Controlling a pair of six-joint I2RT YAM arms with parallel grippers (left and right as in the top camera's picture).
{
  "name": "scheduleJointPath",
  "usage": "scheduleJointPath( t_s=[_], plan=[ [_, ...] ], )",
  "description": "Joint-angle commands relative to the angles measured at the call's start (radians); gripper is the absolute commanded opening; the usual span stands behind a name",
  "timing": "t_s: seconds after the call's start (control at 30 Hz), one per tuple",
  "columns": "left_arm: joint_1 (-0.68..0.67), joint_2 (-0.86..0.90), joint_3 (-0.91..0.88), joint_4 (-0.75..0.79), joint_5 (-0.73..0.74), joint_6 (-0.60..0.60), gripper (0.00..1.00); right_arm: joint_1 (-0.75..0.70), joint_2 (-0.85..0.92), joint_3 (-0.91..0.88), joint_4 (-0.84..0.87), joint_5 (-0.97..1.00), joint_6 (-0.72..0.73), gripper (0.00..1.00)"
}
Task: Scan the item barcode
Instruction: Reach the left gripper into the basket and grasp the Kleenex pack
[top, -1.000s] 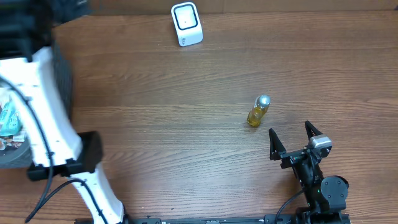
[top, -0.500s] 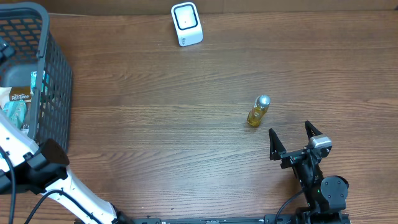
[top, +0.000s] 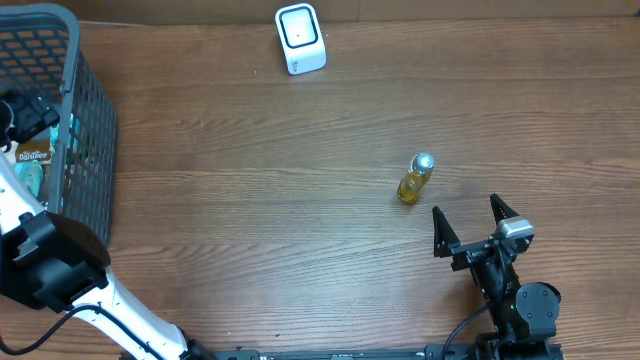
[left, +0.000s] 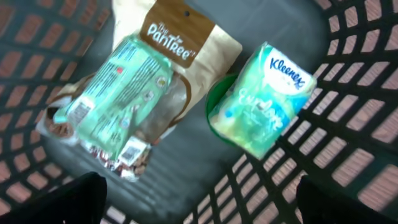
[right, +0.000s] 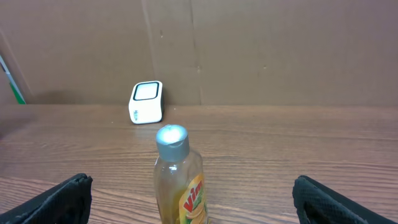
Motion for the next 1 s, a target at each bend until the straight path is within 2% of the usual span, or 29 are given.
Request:
scheduleJointPath(
  t_s=[0.0, 0.37, 0.8, 0.9, 0.97],
  plan=[
    [-0.007, -0.011, -0.059, 0.048, 0.066, 0.095, 1.0, -0.008, -0.005, -0.01, 0.003, 0.001, 0.001, 1.0],
    [-0.007, -0.011, -0.28, 0.269, 0.227, 0.206, 1.0, -0.008, -0.005, -0.01, 0.003, 0.001, 0.001, 1.0],
    [-0.007, -0.011, -0.448, 0.413, 0.236, 0.209, 1.0, -0.008, -0.005, -0.01, 0.003, 0.002, 0.001, 1.0],
    [-0.007, -0.011, -0.467, 0.428, 0.236, 0.208, 0.92, -0.008, -0.005, -0.01, 0.003, 0.001, 0.001, 1.0],
    [-0.007, -0.011, -0.47, 0.431, 0.234, 0.209, 0.81, -0.008, -0.005, -0.01, 0.003, 0.002, 0.001, 1.0]
  ],
)
